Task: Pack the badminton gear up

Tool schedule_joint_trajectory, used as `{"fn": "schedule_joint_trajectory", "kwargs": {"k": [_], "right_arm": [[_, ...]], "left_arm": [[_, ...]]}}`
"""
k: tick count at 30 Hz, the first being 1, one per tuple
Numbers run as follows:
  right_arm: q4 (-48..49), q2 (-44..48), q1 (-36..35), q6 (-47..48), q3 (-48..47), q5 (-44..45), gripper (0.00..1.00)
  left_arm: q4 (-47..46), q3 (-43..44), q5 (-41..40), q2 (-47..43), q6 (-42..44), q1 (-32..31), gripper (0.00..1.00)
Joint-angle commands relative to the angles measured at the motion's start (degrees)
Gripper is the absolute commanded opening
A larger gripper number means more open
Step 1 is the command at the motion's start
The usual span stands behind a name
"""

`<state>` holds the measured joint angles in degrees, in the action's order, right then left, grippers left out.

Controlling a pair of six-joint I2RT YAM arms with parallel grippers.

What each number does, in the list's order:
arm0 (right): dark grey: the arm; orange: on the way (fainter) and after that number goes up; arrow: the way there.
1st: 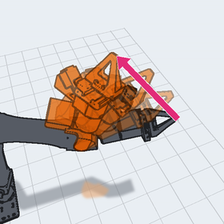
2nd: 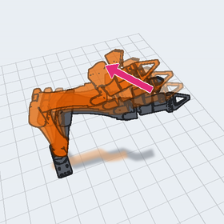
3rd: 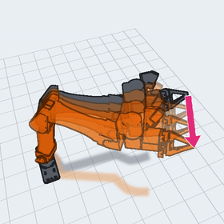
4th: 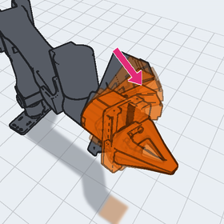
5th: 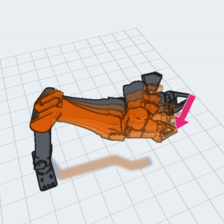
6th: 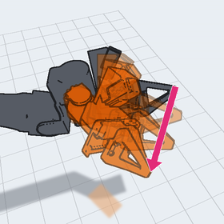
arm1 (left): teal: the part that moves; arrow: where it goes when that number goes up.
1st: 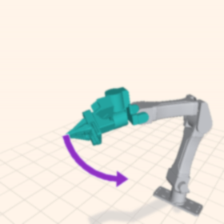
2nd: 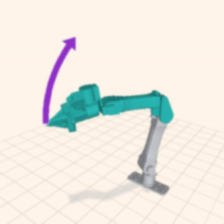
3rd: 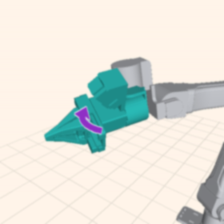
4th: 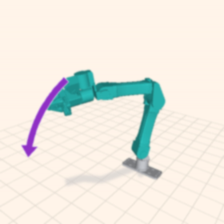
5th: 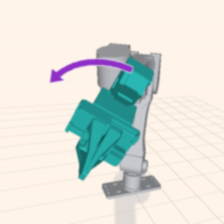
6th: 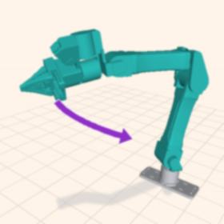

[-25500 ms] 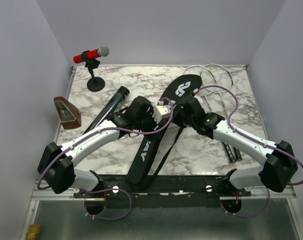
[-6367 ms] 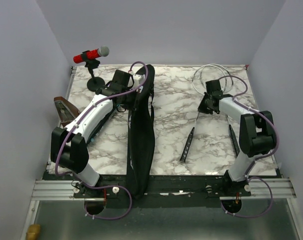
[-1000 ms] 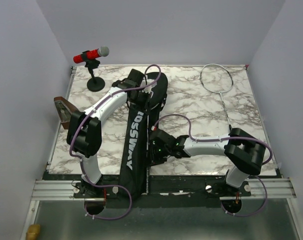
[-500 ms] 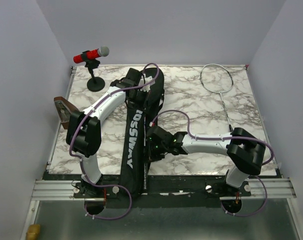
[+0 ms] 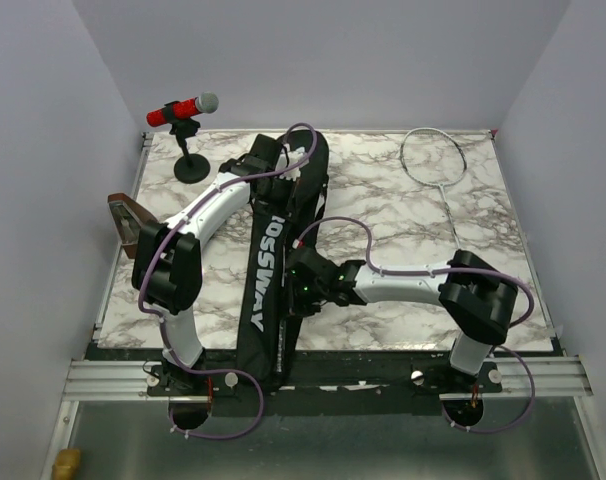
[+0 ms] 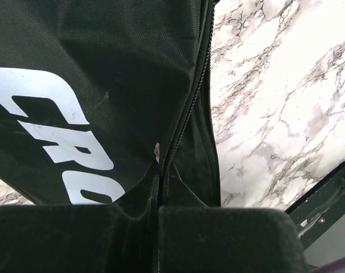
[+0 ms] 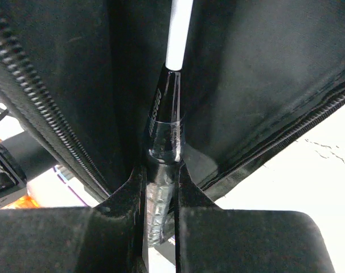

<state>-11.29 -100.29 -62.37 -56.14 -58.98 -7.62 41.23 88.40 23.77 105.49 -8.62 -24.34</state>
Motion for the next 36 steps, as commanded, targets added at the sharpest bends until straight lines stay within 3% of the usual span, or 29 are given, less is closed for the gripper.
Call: {"fn": "schedule_joint_trajectory", "kwargs": {"k": [1,6,11,17,20,24,26,28,31,36], "right_arm": [[10.2,-0.6,1.5,0.9,-3.0,4.5,0.01],[12.3,-1.0,1.6,0.5,-2.4,6.2,0.11],[11.7,-0.8,2.8,1.2,-1.1,5.7,0.45],[4.0,9.4,7.6,5.6,0.1,4.1,0.56],[-3.5,15.2,10.6,8.3,-1.3,7.3,0.61],[-13.0,20.6,23.7,10.0,-3.0,11.9,0.68],[-16.7,20.8,34.8,9.2,-3.6,12.0,0.75],[-18.4,18.8,45.5,10.6,-4.7,12.5,0.77],[-20.3,13.4,51.9,13.3,-8.7,21.0,0.78],[-22.5,1.2,54.0,15.4,-15.3,35.5,0.79]], "left_arm": [[3.7,0.6,2.8,-1.1,-1.1,-0.7,0.0],[4.0,0.7,3.1,-0.9,-1.3,-0.8,0.0],[4.0,0.7,3.1,-0.9,-1.1,-0.8,0.0],[4.1,0.8,3.2,-1.3,-1.0,-0.6,0.0],[4.2,0.8,3.5,-1.0,-1.0,-0.4,0.0],[4.3,1.2,3.7,-0.7,-1.3,-0.2,0.0],[4.3,1.2,3.8,-0.8,-1.4,-0.1,0.0],[4.3,1.2,3.8,-0.9,-1.4,-0.1,0.0],[4.5,1.2,4.2,-1.0,-1.4,-0.1,0.0],[4.2,0.7,4.3,-1.4,-1.5,-0.1,0.0]]}}
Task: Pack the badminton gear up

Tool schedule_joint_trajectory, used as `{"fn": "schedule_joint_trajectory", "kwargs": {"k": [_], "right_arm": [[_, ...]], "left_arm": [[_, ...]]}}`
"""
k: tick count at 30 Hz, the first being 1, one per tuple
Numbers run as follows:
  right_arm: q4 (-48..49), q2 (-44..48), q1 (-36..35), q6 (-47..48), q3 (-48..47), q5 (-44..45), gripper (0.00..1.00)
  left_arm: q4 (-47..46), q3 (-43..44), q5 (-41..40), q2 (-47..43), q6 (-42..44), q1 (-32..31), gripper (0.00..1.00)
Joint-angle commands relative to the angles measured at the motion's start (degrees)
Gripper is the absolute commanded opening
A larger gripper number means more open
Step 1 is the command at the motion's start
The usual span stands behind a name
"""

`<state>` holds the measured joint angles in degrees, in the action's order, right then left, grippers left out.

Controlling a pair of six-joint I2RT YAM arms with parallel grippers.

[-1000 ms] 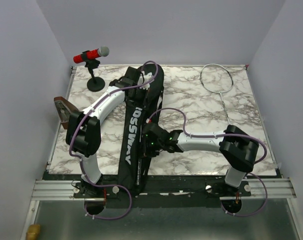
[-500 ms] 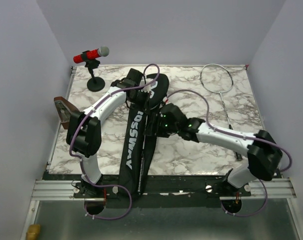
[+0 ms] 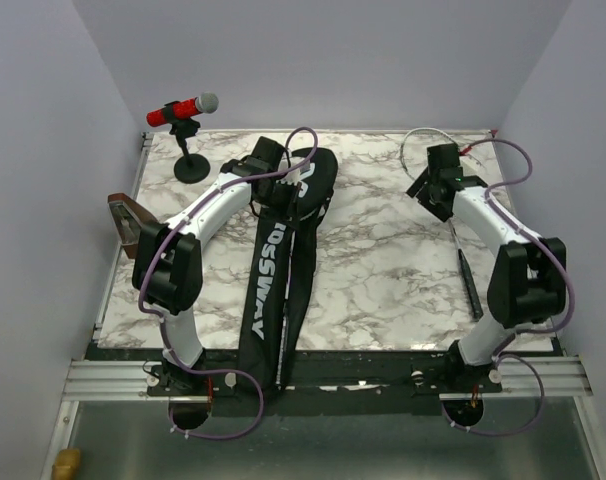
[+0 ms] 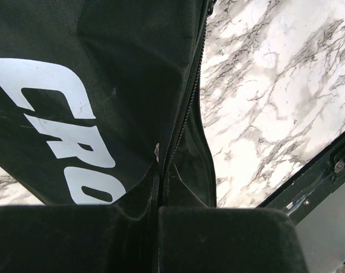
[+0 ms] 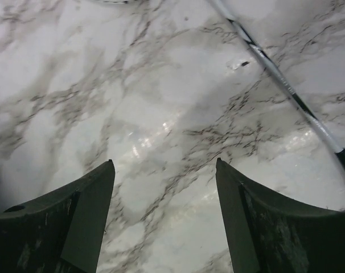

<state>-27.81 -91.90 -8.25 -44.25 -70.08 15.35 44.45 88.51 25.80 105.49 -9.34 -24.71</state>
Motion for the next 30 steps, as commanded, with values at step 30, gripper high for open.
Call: {"fn": "schedule_joint_trajectory", "kwargs": {"k": [30], "right_arm": [[7.2,-14.6,16.0,3.5,5.7,-12.4,0.66]], "left_arm": [[1.5,1.5,3.0,-1.5,-0.7,0.7,0.0]]}}
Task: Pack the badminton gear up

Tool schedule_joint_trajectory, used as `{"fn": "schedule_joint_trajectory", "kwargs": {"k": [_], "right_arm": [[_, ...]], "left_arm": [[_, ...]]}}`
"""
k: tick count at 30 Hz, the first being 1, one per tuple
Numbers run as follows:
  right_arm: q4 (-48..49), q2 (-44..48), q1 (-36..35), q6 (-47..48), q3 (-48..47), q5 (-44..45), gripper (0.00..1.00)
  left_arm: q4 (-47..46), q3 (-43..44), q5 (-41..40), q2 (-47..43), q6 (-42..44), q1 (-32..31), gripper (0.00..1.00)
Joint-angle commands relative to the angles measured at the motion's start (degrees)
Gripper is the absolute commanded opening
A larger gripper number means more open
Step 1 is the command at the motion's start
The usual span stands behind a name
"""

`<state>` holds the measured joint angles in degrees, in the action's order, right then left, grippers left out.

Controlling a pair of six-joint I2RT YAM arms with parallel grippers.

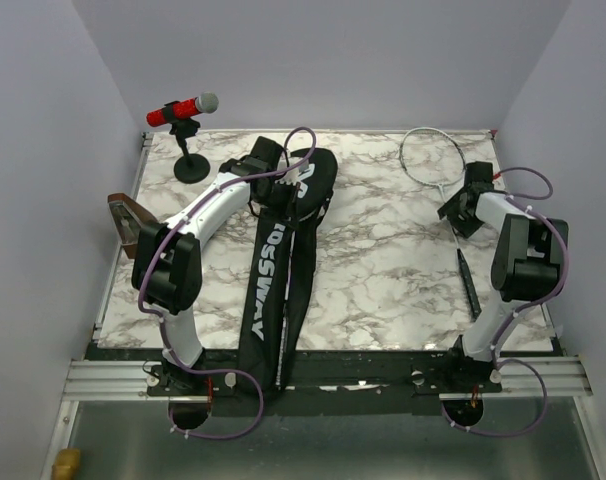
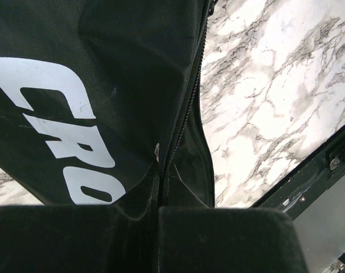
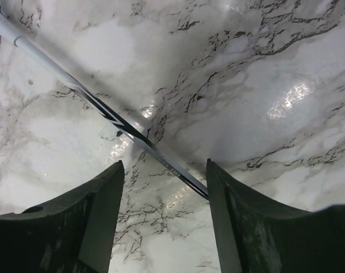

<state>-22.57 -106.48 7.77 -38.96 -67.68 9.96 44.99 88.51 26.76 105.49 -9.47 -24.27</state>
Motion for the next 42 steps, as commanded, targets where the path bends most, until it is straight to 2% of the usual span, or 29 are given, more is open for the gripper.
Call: {"fn": "schedule_joint_trajectory", "kwargs": {"k": [1,5,8,10,14,16,22,31,34,37,39,42], "right_arm": [[2.3,0.4,0.0,-2.1,3.9,-7.8,0.64],[2.9,1.2,-0.3,-1.6,5.1,-7.8,0.49],[1.1,0.2,-1.2,-0.8,4.0,-6.9,0.33],[0.7,0.4,-2.6,-0.5,3.9,-6.2,0.23],[0.6,2.1,-7.6,-0.5,4.8,-5.0,0.1],[0.3,3.1,-11.2,-0.7,5.3,-4.4,0.06],[-1.4,8.3,-21.4,-3.3,9.9,-1.1,0.01],[-6.2,19.6,-33.9,-12.5,19.0,2.2,0.02],[-6.6,20.7,-34.9,-13.3,19.7,1.7,0.2],[-7.8,19.4,-34.9,-12.4,17.7,5.0,0.37],[-8.8,17.4,-34.9,-11.8,15.3,7.3,0.41],[-7.8,14.6,-34.8,-10.6,13.1,8.0,0.41]], "left_arm": [[1.0,1.6,2.0,-1.5,-0.5,0.3,0.0],[1.0,1.7,1.6,-1.5,-0.5,0.4,0.0],[1.1,1.8,1.5,-1.3,-0.5,0.3,0.0],[1.1,1.8,1.4,-1.3,-0.5,0.3,0.0],[1.2,1.8,0.9,-1.4,-0.2,0.4,0.0],[1.2,1.8,1.0,-1.5,-0.2,0.4,0.0],[0.7,1.1,1.0,-2.1,-0.2,0.6,0.0],[0.8,1.0,1.3,-2.3,-0.4,0.8,0.0],[0.9,1.2,1.5,-2.3,-0.4,0.8,0.0],[0.8,1.0,1.7,-2.4,-0.5,0.8,0.0],[0.8,0.9,1.7,-2.6,-0.5,0.8,0.0],[0.8,0.6,1.5,-2.8,-0.4,0.8,0.0]]}}
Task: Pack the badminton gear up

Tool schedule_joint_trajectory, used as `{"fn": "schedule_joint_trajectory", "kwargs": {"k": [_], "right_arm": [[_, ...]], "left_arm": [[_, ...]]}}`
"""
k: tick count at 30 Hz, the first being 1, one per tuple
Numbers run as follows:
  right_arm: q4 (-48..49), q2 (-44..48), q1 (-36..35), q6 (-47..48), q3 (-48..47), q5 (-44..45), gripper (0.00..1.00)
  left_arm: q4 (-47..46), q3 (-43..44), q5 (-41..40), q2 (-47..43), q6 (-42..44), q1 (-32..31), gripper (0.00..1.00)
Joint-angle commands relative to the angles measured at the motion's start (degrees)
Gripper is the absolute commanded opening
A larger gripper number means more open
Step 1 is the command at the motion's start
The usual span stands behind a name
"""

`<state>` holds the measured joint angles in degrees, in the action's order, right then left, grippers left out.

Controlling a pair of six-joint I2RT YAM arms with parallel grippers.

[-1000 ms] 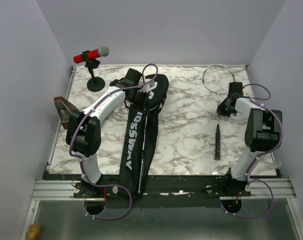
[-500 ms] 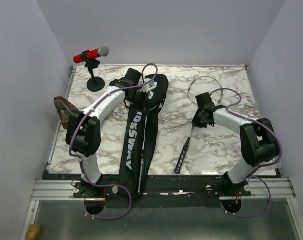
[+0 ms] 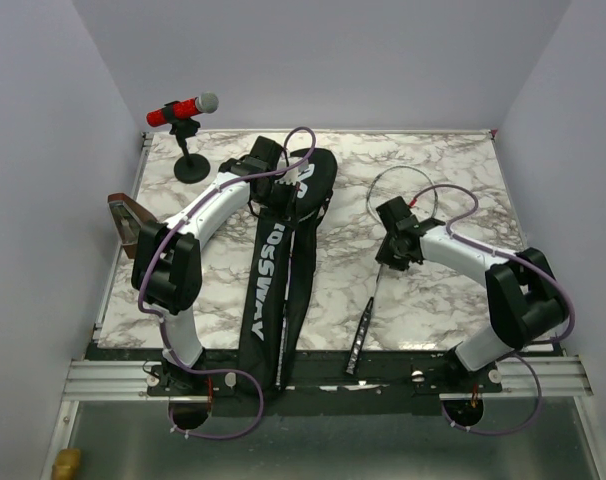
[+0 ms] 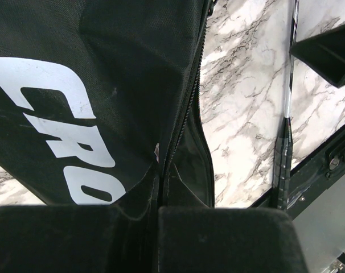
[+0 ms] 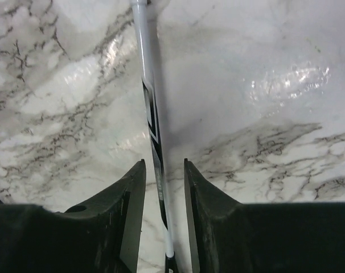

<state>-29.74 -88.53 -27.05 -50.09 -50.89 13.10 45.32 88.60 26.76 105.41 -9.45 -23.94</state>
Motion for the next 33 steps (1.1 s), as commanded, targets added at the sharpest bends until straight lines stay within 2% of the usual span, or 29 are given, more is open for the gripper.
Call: {"fn": "schedule_joint_trajectory", "kwargs": {"k": [1,5,7,10,13,19,23,28,33], "right_arm": [[-0.2,-4.0,-0.1,0.5,-3.9,4.8,0.41],[2.1,-5.9,-0.1,0.6,-3.7,4.1,0.36],[3.4,-6.2,-0.2,0.6,-2.8,3.9,0.24],[3.8,-4.9,-1.6,1.0,-1.4,3.9,0.01],[1.2,-1.0,-5.3,1.4,-1.2,4.2,0.0],[-9.4,11.3,-17.8,0.5,-1.2,3.4,0.01],[-17.3,18.1,-24.8,-1.4,-0.3,-0.8,0.0],[-28.6,22.1,-35.8,-8.3,-2.7,0.5,0.01],[-37.3,21.8,-44.1,-14.2,-7.5,1.8,0.0]], "left_arm": [[0.4,0.4,1.3,-2.9,-0.4,0.5,0.0],[0.4,0.4,1.3,-3.2,-0.4,0.6,0.0],[0.4,0.4,1.4,-3.2,-0.4,0.6,0.0],[0.4,0.4,1.3,-3.0,-0.4,0.6,0.0],[0.4,0.5,1.2,-2.7,-0.5,0.7,0.0],[0.6,1.7,1.5,-1.3,-0.4,1.4,0.0],[1.8,4.4,1.0,1.0,-0.5,1.4,0.0],[1.0,4.0,0.1,1.8,-0.9,1.4,0.0],[1.1,3.9,-0.9,2.3,-0.7,1.4,0.0]]}}
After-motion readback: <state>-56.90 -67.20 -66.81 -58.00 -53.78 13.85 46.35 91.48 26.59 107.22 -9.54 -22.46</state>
